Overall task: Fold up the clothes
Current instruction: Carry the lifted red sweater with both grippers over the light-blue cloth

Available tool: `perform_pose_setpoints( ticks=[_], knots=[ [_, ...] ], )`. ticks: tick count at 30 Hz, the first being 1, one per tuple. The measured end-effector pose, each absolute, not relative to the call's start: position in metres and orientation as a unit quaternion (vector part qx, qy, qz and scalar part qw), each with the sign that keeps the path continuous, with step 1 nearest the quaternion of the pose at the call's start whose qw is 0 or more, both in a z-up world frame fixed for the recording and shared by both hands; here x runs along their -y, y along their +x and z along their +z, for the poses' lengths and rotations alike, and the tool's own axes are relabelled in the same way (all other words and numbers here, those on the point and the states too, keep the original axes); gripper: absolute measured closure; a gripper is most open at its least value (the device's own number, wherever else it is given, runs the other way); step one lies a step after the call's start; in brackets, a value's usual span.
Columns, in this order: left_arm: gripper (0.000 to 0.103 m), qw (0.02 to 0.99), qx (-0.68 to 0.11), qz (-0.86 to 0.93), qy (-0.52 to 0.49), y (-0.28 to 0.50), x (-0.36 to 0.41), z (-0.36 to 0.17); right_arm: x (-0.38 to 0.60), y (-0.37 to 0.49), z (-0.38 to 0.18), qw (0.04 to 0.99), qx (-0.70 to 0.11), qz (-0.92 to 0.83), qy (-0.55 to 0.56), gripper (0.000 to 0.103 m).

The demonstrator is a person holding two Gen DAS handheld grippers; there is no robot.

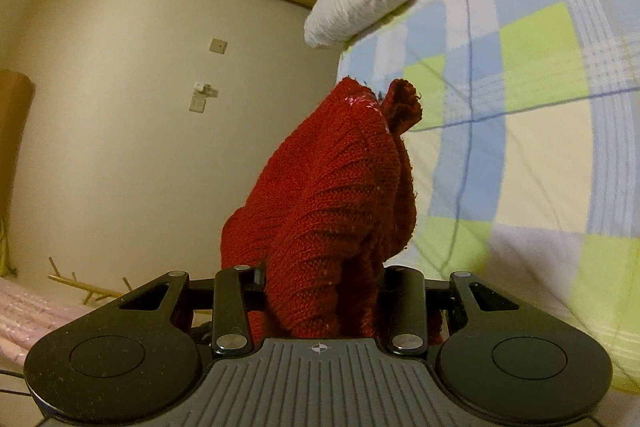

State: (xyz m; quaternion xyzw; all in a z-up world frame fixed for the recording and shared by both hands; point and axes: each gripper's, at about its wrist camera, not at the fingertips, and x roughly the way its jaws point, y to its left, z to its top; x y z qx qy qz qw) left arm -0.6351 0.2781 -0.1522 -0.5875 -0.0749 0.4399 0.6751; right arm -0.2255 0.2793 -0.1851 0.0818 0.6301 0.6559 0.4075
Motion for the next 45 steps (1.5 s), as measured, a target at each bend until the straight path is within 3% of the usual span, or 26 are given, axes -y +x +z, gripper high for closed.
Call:
perform_pose_setpoints(
  ticks=[7,17,32,45],
  knots=[
    [0.083,0.696,0.053,0.413,-0.585,-0.737,-0.345,-0.15,-0.323,-0.31,-0.192,0.423,-0.623,0.65,0.101,0.064],
    [0.083,0.73,-0.049,0.356,-0.581,-0.885,-0.482,-0.153,-0.38,-0.481,-0.234,0.485,-0.634,0.574,0.184,0.064],
    [0.083,0.732,-0.056,0.341,-0.586,-0.912,-0.656,-0.202,-0.511,-0.509,-0.278,0.511,-0.629,0.552,0.196,0.064],
    [0.083,0.801,-0.051,0.284,-0.525,-0.925,-0.832,-0.219,-0.658,-0.529,-0.312,0.535,-0.544,0.599,0.242,0.064]
  ],
)
